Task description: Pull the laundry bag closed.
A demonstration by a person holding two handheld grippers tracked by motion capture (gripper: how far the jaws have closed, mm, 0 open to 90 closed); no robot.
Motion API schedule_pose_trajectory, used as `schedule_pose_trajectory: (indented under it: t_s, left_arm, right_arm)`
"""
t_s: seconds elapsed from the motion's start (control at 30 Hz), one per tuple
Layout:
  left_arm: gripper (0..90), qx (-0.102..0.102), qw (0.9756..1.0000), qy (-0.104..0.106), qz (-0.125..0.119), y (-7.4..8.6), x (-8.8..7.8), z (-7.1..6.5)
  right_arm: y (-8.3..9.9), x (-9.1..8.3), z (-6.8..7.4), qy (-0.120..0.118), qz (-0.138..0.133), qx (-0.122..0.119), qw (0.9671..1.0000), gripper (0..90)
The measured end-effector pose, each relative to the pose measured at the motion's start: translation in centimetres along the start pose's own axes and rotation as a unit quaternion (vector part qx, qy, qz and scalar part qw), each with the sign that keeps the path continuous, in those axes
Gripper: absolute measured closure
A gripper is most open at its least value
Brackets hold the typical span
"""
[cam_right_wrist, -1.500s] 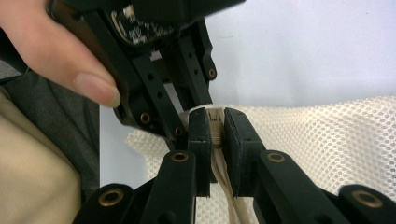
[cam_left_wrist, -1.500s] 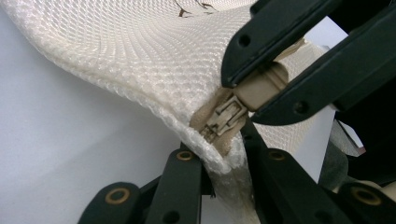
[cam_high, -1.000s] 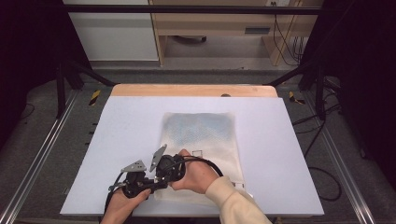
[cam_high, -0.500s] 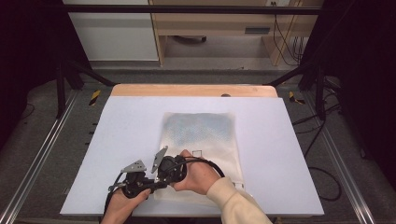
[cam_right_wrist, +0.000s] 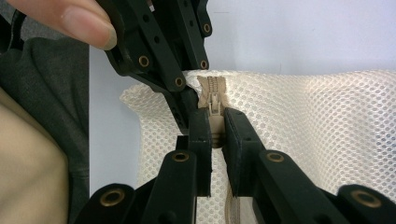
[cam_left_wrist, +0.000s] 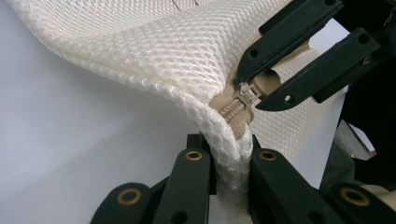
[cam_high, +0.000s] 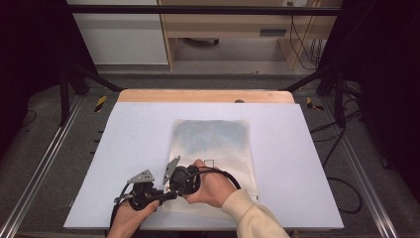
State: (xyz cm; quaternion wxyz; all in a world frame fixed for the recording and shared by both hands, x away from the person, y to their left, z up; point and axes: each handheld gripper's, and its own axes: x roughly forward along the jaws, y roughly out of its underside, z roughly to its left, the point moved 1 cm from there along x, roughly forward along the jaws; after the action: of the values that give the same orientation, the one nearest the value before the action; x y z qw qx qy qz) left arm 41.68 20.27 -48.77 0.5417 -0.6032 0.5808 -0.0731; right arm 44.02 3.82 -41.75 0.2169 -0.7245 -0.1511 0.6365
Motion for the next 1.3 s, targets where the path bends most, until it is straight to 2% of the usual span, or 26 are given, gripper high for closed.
schedule_pose_trajectory:
  t_s: [0.4, 1.0, 1.3]
  left_arm:
    - [87.4, -0.002, 1.0, 0.004, -0.003, -0.1, -0.09, -0.22]
    - [87.3, -0.003, 1.0, 0.003, -0.007, -0.28, -0.44, -0.21]
    - [87.1, 0.004, 1.0, -0.001, -0.006, -0.34, -0.51, -0.26]
  right_arm:
    - [0.47, -0.05, 0.11, 0.006, -0.01, 0.003, 0.9999, 82.4]
    - [0.37, -0.15, 0.19, 0.012, -0.006, 0.002, 0.9999, 82.5]
    - [0.33, -0.26, 0.15, 0.014, 0.003, -0.004, 0.9999, 82.5]
